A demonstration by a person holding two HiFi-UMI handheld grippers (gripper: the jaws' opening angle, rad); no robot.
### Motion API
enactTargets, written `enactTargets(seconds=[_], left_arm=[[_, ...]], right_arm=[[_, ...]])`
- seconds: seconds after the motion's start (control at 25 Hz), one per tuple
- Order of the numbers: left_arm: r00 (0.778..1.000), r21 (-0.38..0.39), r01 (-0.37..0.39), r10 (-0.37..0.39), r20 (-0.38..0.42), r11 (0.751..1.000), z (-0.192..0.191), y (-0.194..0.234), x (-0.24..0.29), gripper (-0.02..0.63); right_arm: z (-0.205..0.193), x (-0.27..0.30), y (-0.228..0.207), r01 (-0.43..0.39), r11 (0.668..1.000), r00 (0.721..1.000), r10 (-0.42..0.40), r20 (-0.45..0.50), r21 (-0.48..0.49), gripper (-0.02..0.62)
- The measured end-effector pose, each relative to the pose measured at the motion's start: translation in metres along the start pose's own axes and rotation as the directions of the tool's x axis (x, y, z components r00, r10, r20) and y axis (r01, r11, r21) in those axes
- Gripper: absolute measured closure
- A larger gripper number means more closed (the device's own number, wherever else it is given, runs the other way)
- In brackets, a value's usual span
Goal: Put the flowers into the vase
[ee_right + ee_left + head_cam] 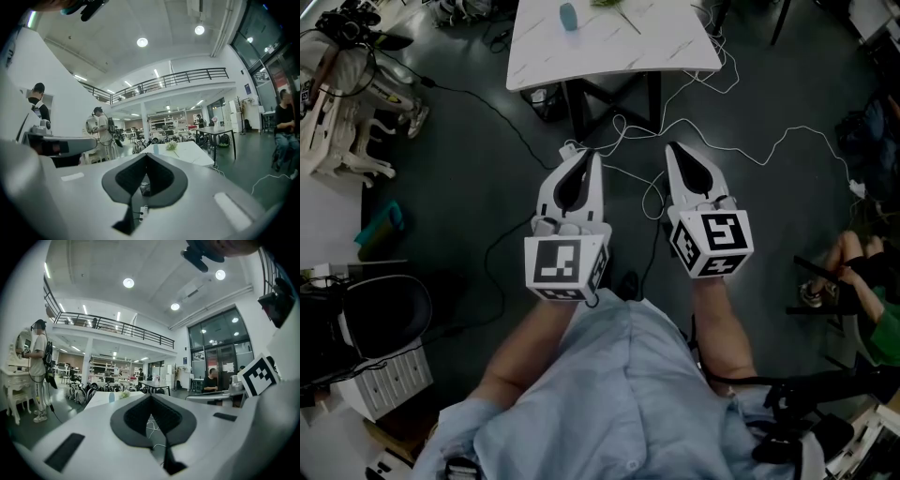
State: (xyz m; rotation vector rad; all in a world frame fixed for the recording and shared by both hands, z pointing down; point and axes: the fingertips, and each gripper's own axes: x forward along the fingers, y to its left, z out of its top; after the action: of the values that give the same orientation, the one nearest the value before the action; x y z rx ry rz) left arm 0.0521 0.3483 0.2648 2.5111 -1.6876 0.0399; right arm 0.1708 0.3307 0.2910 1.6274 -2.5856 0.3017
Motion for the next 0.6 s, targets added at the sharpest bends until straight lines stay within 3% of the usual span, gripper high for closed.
enactTargets(seconds=[0.6], left_arm=[[1.000, -0.037, 0.029, -0.029, 0.002, 0.999, 0.013, 0.105, 0.140, 0.601]], right_arm=[[0.029, 0.173, -0.026, 0.006, 1.000, 1.000, -0.006, -0.020, -0.014, 0.594]])
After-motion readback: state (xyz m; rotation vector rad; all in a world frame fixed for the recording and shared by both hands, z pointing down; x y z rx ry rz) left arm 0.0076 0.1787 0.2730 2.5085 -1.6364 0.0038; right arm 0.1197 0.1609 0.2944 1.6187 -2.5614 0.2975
